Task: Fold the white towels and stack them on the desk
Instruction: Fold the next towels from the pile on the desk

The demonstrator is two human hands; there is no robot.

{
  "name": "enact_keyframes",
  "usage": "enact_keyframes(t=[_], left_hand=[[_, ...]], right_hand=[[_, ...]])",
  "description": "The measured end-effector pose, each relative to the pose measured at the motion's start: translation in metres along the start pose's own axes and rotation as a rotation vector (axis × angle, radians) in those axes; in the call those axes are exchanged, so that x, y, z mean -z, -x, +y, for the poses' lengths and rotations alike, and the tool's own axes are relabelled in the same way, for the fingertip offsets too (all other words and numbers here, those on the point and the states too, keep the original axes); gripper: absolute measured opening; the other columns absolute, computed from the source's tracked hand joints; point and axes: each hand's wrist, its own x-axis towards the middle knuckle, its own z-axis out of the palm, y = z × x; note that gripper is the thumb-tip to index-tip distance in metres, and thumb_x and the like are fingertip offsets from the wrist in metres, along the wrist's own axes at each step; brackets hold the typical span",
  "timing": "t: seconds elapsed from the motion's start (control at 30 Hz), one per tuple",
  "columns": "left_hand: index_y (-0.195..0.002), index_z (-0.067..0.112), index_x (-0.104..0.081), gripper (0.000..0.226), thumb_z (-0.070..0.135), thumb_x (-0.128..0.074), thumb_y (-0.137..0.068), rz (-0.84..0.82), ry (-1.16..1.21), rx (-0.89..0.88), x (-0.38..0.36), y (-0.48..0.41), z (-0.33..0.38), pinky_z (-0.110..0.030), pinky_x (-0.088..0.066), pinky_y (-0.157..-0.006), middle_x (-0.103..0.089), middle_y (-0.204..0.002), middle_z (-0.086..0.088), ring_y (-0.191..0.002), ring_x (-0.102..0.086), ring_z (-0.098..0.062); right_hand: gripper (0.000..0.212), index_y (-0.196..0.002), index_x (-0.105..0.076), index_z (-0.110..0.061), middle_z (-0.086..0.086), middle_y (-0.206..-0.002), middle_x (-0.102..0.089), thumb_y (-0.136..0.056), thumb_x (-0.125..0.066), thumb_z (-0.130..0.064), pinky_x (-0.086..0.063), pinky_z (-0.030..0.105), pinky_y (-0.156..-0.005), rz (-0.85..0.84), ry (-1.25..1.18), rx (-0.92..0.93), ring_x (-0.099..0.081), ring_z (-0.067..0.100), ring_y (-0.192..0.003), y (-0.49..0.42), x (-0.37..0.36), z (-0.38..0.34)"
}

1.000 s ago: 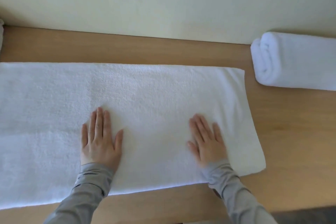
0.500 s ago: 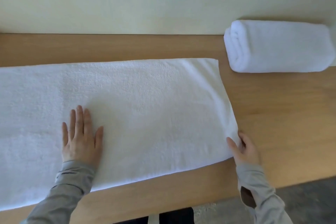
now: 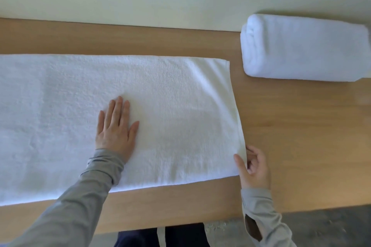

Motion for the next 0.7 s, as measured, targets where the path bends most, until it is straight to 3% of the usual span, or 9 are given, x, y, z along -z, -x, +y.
enact_keyframes(t=[0.13,0.27,0.43,0.57,0.7], left_hand=[[-0.151,0.015,-0.017,0.073,0.052,-0.008,-0.089,0.007,-0.016,0.020,-0.001,0.000,0.001,-0.038,-0.001,-0.119,-0.013,-0.159,-0.003,-0.147,-0.008,-0.019],[-0.151,0.015,-0.018,0.071,0.050,-0.011,-0.090,0.018,-0.022,0.024,-0.003,0.001,0.001,-0.038,-0.002,-0.119,-0.015,-0.159,-0.002,-0.147,-0.010,-0.018],[-0.151,0.015,-0.021,0.069,0.049,-0.014,-0.091,0.031,-0.018,0.027,-0.005,0.000,0.000,-0.039,-0.004,-0.119,-0.017,-0.159,-0.003,-0.147,-0.011,-0.019],[-0.151,0.015,-0.020,0.068,0.048,-0.015,-0.092,0.034,-0.026,0.018,-0.006,0.001,-0.002,-0.040,-0.005,-0.119,-0.017,-0.158,-0.003,-0.146,-0.012,-0.019],[-0.150,0.015,-0.021,0.067,0.048,-0.015,-0.092,0.040,-0.020,0.016,-0.007,0.001,-0.004,-0.041,-0.006,-0.119,-0.018,-0.158,-0.004,-0.146,-0.013,-0.020]], right_hand=[[0.026,-0.090,-0.059,-0.021,0.001,-0.092,-0.066,-0.078,-0.070,0.000,-0.050,0.006,-0.071,-0.003,-0.028,-0.051,-0.065,0.007,-0.086,0.003,0.006,0.006],[0.029,-0.083,-0.064,-0.026,-0.001,-0.090,-0.069,-0.075,-0.073,0.000,-0.051,0.007,-0.072,0.072,-0.018,-0.021,-0.066,0.000,-0.080,0.010,0.012,0.007],[0.025,-0.083,-0.064,-0.023,0.000,-0.090,-0.066,-0.072,-0.076,-0.004,-0.052,0.024,-0.081,0.108,0.079,0.033,-0.064,0.016,-0.086,0.019,0.010,0.008],[0.021,-0.080,-0.060,-0.022,0.001,-0.082,-0.061,-0.074,-0.076,-0.010,-0.045,0.025,-0.072,0.006,0.114,-0.182,-0.055,0.021,-0.079,0.011,0.009,0.004],[0.010,-0.079,-0.063,-0.017,0.005,-0.074,-0.062,-0.078,-0.073,-0.014,-0.044,0.021,-0.065,-0.193,0.162,-0.179,-0.053,0.017,-0.068,-0.002,0.020,-0.009]])
